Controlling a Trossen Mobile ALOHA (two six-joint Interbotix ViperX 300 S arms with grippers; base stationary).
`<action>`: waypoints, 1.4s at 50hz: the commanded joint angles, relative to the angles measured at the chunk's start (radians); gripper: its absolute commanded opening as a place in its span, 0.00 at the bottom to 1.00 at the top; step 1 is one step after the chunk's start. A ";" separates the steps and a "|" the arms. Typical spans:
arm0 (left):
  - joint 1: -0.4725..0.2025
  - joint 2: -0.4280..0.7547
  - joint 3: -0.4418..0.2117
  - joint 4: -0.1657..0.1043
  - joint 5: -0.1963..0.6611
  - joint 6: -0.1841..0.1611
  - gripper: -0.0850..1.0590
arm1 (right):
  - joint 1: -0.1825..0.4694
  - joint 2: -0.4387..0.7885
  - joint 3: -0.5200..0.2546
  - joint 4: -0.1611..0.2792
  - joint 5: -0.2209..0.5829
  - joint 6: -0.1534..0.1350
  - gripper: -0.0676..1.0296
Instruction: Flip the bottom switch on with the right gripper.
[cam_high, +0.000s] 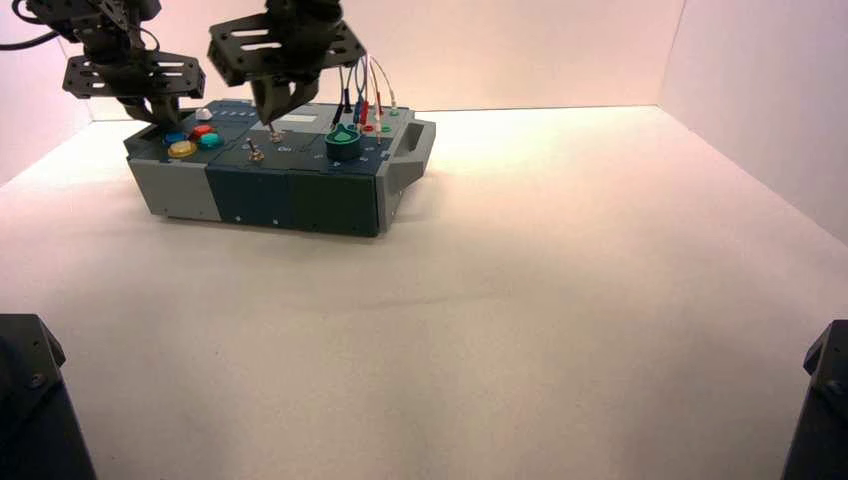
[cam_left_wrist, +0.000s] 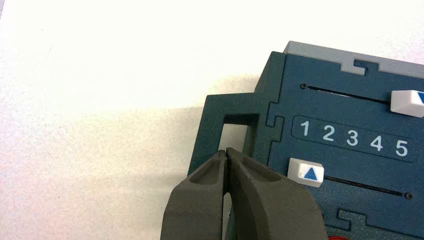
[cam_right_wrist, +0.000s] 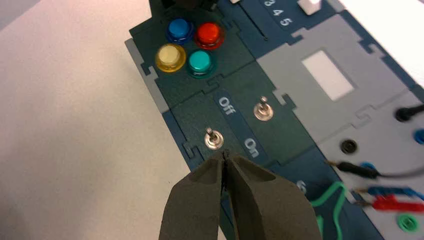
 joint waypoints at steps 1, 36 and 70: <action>-0.003 -0.020 -0.003 0.000 0.003 0.000 0.05 | 0.025 0.014 -0.081 0.005 0.026 -0.005 0.04; -0.002 -0.020 0.000 0.000 0.003 0.003 0.05 | 0.043 0.080 -0.192 0.005 0.060 -0.006 0.04; -0.003 -0.018 0.002 0.000 0.003 0.002 0.05 | 0.040 0.094 -0.187 -0.002 0.060 -0.009 0.04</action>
